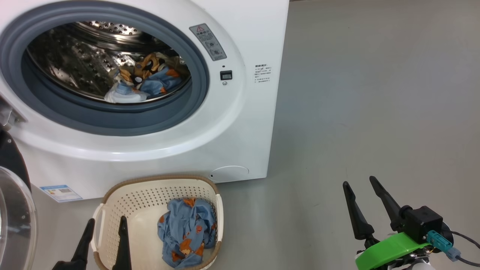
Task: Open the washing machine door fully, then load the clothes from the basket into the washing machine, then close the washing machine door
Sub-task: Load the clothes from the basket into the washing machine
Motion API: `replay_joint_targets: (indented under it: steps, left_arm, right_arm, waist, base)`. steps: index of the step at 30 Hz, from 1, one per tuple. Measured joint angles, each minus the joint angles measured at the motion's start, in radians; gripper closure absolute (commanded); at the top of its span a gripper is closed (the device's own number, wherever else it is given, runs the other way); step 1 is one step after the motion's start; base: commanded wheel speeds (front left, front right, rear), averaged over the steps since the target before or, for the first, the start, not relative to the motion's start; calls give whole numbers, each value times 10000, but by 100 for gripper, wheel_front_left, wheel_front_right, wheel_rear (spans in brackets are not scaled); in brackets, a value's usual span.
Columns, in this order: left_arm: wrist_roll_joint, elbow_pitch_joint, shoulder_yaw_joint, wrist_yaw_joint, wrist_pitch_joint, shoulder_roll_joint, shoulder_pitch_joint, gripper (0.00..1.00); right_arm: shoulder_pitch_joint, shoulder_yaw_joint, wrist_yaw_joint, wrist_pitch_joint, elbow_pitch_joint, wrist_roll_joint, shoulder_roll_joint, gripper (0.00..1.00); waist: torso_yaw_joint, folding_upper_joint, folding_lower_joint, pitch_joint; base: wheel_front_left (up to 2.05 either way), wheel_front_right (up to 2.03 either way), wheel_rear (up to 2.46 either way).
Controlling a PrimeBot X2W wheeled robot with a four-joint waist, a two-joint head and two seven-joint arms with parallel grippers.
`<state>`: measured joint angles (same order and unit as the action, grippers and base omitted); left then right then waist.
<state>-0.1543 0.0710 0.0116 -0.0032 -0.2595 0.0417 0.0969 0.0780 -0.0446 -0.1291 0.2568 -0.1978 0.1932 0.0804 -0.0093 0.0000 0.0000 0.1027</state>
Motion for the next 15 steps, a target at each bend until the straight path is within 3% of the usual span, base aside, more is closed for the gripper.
replay_joint_targets:
  steps: [15]
  left_arm:
    - [-6,-73,-56,77,0,0,11,0]
  right_arm:
    - [-1,23,0,0,13,0,-65,0]
  waist:
    - [-6,0,0,90]
  base:
    - [0,0,0]
